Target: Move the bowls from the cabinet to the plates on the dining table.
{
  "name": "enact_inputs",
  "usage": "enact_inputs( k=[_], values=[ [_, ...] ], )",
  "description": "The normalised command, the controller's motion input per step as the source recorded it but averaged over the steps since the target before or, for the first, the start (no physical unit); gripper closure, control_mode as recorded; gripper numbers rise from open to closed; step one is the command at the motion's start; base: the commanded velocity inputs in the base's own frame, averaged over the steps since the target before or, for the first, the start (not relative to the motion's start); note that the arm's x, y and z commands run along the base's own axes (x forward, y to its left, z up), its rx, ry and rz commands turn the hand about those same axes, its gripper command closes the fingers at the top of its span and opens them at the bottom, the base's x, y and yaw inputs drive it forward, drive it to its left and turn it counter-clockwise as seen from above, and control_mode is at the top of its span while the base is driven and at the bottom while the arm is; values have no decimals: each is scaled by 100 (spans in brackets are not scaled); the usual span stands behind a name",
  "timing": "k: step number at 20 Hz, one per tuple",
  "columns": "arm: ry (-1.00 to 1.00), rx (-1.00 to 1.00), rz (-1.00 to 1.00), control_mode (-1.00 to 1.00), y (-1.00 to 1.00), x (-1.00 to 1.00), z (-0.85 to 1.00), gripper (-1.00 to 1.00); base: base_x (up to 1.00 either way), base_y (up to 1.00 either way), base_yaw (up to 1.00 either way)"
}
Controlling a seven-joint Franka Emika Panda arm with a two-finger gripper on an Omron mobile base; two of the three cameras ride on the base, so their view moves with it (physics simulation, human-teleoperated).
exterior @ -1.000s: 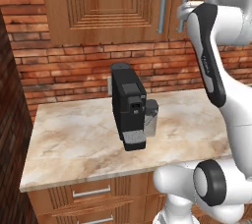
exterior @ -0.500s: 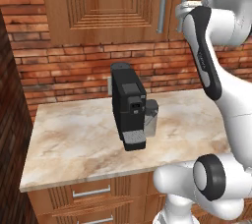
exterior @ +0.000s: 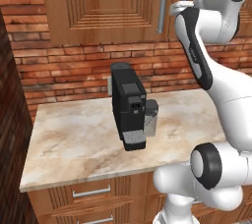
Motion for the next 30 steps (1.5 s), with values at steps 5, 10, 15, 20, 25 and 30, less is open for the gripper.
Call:
enact_inputs(
  k=[5,10,15,20,25,30],
  values=[
    [0,0,0,-100,0,42,-1,-100,0,0,0],
    [0,0,0,-100,0,41,-1,-100,0,0,0],
    [0,0,0,-100,0,41,-3,-100,0,0,0],
    [0,0,0,-100,0,43,-10,100,0,0,0],
    [0,0,0,-100,0,27,-10,100,0,0,0],
    [-3,0,0,-100,0,-4,0,100,0,0,0]
  ],
)
